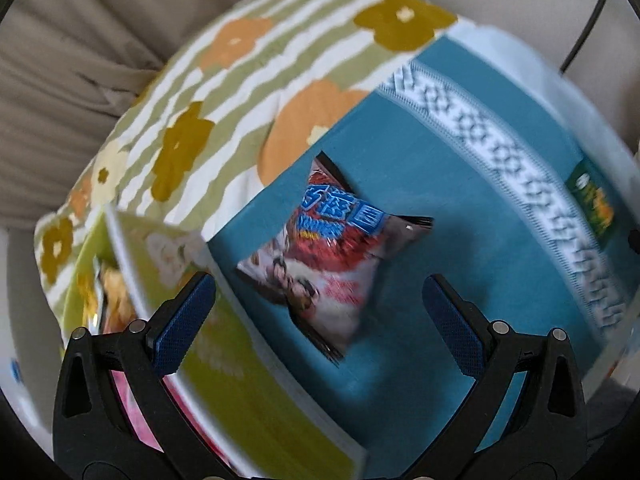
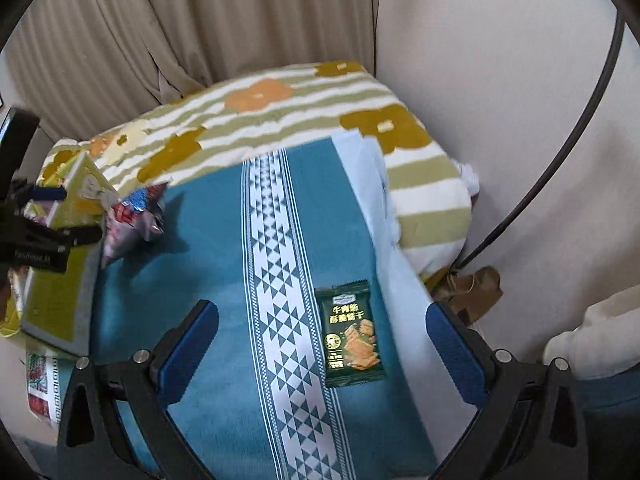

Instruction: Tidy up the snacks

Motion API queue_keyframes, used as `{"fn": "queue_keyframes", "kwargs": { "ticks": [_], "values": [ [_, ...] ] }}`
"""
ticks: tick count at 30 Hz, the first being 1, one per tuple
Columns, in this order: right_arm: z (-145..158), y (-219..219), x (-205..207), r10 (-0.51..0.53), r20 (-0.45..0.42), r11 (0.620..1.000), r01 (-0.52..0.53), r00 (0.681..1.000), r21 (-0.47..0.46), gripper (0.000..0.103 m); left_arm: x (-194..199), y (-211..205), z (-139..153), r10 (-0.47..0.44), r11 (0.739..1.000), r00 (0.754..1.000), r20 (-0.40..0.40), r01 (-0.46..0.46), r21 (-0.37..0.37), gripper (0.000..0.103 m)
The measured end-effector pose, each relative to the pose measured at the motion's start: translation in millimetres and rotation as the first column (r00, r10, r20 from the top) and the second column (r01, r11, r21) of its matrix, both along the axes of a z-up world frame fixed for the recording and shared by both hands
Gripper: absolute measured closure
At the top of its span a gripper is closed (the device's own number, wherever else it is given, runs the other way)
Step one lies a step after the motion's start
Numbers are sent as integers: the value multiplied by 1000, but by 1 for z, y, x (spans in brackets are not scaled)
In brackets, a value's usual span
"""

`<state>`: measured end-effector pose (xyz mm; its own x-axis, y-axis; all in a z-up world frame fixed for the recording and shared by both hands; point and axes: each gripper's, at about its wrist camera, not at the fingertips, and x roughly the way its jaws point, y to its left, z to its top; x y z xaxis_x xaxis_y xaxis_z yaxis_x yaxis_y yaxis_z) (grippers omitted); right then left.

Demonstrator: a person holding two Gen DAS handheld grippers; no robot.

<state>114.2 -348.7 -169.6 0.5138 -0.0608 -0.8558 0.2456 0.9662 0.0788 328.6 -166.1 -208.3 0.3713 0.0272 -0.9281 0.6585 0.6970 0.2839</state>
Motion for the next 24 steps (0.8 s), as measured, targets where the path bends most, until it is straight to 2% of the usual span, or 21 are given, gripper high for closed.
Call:
{"fn": "queue_keyframes", "kwargs": {
  "ticks": [5,8,11,15,20,24],
  "values": [
    [-37,7,11,-10,-81,1000,9,997,-8,0,22,-11,-31,-81,992,993,-83,89,93,1],
    [-52,6,15,-14,-120,1000,10,993,-29,9,30,-17,-48,-128,978,985,-119,145,148,1],
    [-64,2,18,-25,-155,999,21,988,-25,12,36,-21,-61,-152,966,976,-158,180,183,1],
    [-73,-3,18,-41,-182,999,39,982,-18,15,43,-27,-70,-164,958,964,-209,206,197,1],
    [-77,-6,19,-46,-205,999,44,978,-15,17,51,-37,-79,-189,946,957,-219,237,222,1],
    [-79,-7,22,-47,-215,999,46,975,-10,23,55,-43,-88,-216,928,948,-235,274,254,11]
  ]
}}
